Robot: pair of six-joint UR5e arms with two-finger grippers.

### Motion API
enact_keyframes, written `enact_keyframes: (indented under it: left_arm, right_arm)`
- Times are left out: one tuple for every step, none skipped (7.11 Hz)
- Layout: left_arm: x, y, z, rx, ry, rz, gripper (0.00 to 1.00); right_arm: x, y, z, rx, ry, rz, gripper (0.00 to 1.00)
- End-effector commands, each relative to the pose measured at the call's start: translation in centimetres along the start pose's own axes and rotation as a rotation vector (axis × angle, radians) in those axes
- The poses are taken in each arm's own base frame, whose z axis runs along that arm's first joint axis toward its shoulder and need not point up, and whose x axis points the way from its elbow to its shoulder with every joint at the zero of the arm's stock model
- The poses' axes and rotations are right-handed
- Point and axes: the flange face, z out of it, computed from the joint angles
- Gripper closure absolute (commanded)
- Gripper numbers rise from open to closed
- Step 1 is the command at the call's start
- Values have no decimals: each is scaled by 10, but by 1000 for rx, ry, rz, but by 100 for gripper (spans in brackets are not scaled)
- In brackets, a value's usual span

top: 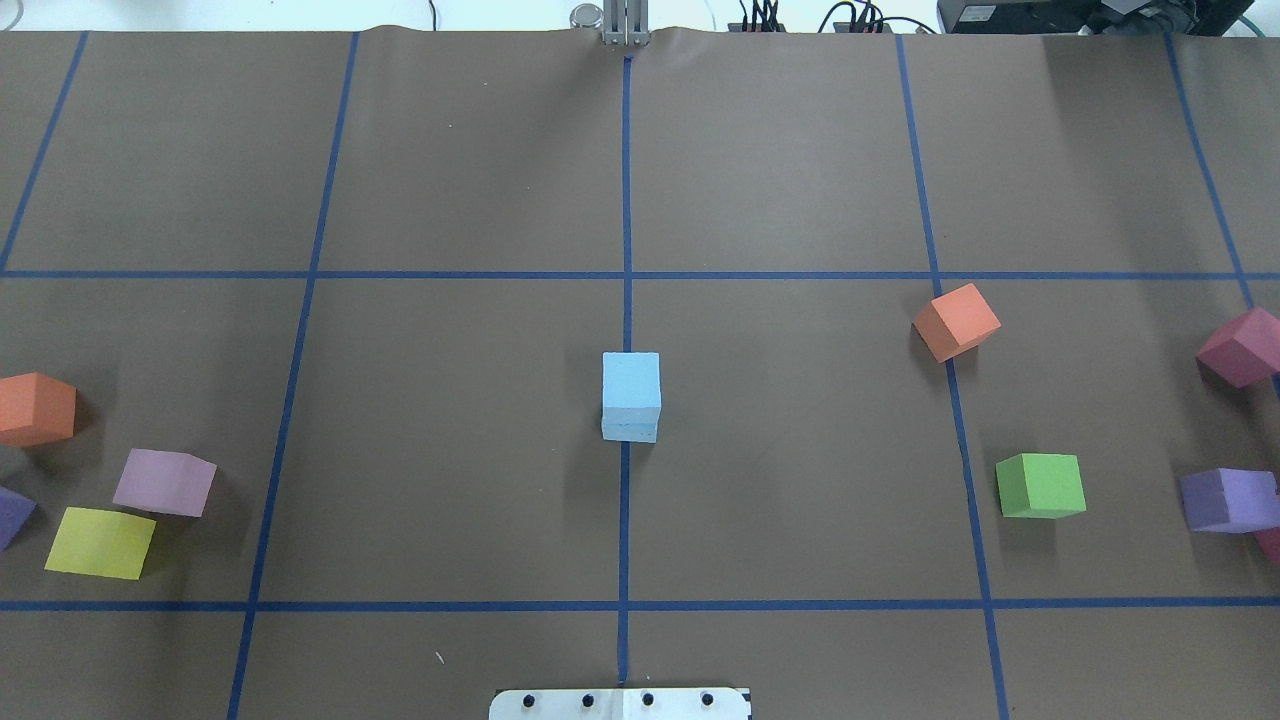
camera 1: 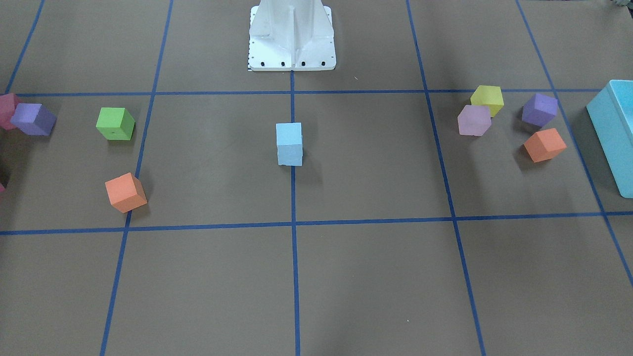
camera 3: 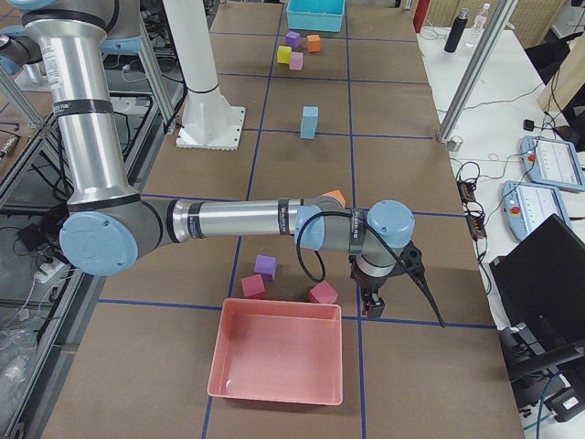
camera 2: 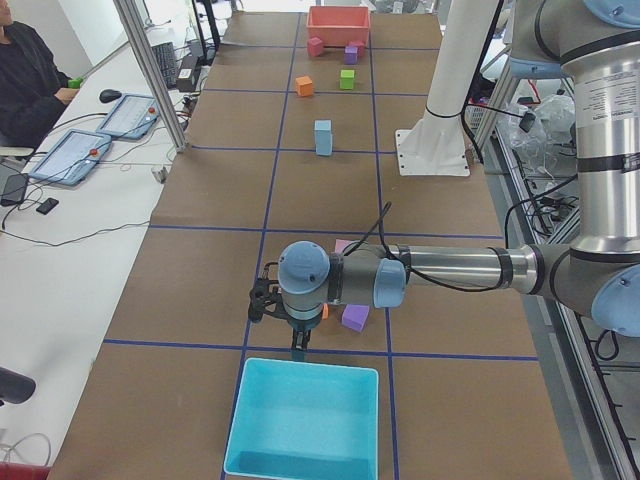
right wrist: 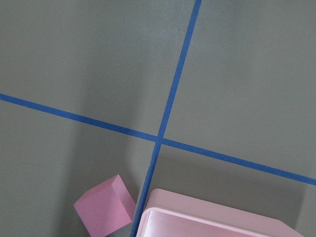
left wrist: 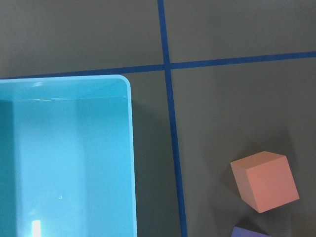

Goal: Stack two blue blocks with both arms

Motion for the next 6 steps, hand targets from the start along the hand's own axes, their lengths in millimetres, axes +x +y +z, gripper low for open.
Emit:
enact_keyframes:
  left_arm:
    - [-3, 7, 2, -8, -1, -10, 2]
    - [-2, 7, 1, -7, -1, -9, 2]
    - [-2, 7, 1, -7, -1, -9, 2]
    - [-2, 7, 1, -7, -1, -9, 2]
    - [-2, 7, 1, -6, -2, -7, 2]
    - [-1, 7, 1, -4, -2, -5, 2]
  right_arm:
    - [2, -3, -2, -4, 29, 38, 0]
    - [2, -2, 0, -9, 28, 41, 0]
    - [3, 0, 2, -15, 25, 49, 0]
    - [7, 3, 7, -23, 21, 57, 0]
    - [7, 4, 8, -24, 17, 59, 0]
    - [7, 5, 8, -25, 16, 60, 0]
